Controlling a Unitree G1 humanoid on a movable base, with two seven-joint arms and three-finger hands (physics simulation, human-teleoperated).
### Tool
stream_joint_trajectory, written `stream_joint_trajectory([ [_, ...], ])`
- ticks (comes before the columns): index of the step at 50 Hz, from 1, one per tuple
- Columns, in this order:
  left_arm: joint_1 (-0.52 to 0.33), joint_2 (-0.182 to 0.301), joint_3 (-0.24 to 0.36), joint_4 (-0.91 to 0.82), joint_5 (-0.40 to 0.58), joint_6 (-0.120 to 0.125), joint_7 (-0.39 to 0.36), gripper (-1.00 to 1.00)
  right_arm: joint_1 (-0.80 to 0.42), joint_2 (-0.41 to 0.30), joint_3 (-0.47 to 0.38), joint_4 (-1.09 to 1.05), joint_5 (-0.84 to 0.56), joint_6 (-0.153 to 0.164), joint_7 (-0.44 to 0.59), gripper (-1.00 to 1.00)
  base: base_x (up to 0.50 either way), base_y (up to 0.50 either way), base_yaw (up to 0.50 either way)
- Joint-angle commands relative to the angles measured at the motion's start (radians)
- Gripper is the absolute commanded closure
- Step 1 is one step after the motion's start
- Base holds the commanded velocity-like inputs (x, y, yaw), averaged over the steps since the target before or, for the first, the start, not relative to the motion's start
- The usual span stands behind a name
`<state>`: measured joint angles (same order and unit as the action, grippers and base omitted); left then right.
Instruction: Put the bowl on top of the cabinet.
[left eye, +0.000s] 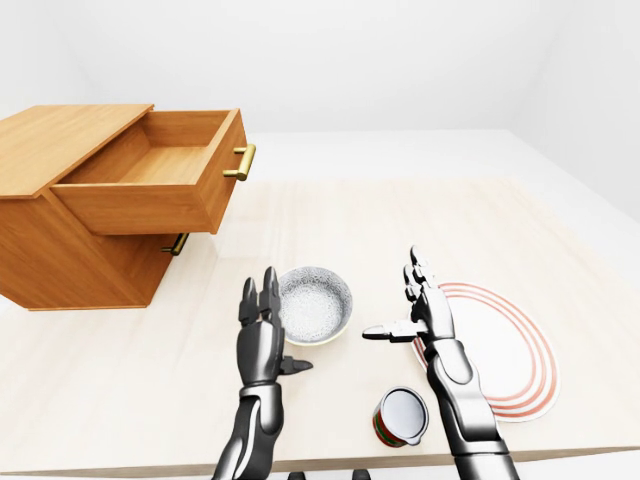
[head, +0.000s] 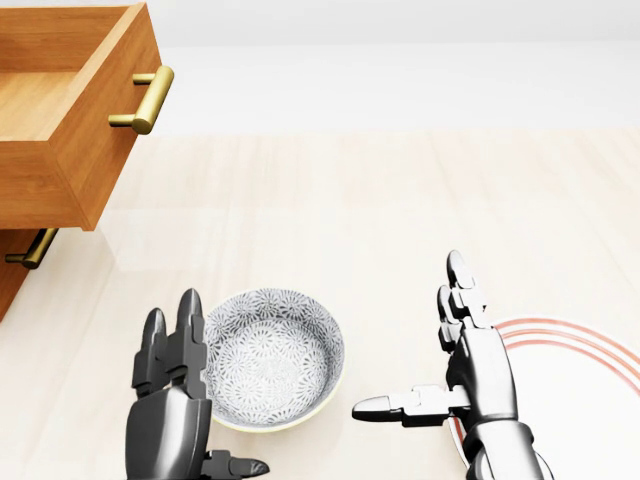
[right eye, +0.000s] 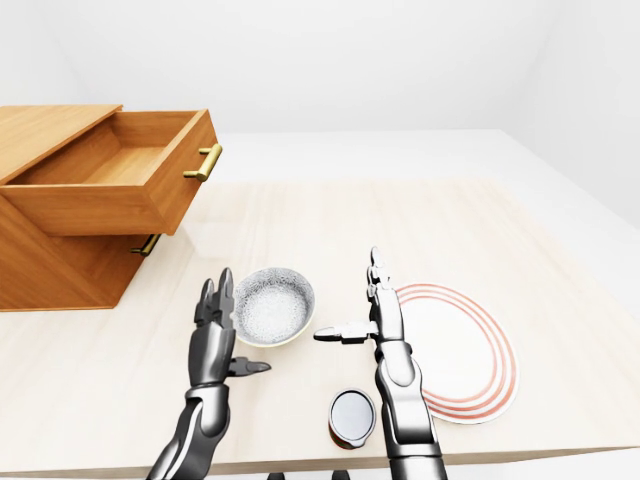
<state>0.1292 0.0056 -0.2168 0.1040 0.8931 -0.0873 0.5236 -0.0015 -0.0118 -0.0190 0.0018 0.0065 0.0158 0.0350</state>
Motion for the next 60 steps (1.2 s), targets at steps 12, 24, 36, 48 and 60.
stream_joint_trajectory([
  [12, -0.006, 0.01, -0.04, 0.048, 0.069, 0.0, 0.0, 0.97, -0.001, 0.0, 0.001, 0.003, -0.005, -0.002, -0.001, -1.0, 0.0, 0.0, 0.0],
  [24, 0.014, 0.009, -0.037, 0.007, 0.071, 0.0, 0.0, 0.95, 0.001, 0.0, 0.003, 0.001, -0.007, -0.004, 0.001, -1.0, 0.0, 0.0, 0.0],
  [36, 0.032, 0.014, -0.014, -0.152, 0.045, 0.0, 0.0, 0.94, 0.001, 0.001, 0.003, -0.001, -0.009, -0.005, 0.001, -1.0, 0.0, 0.0, 0.0],
  [48, 0.04, 0.004, 0.037, -0.563, -0.008, 0.0, -0.189, 0.95, 0.003, 0.004, 0.012, 0.002, -0.016, -0.008, -0.001, -1.0, 0.0, 0.0, 0.0],
  [60, -0.072, -0.001, 0.164, -0.808, -0.065, 0.064, -0.423, 0.95, 0.011, 0.005, 0.015, -0.011, -0.016, -0.006, 0.002, -1.0, 0.0, 0.0, 0.0],
])
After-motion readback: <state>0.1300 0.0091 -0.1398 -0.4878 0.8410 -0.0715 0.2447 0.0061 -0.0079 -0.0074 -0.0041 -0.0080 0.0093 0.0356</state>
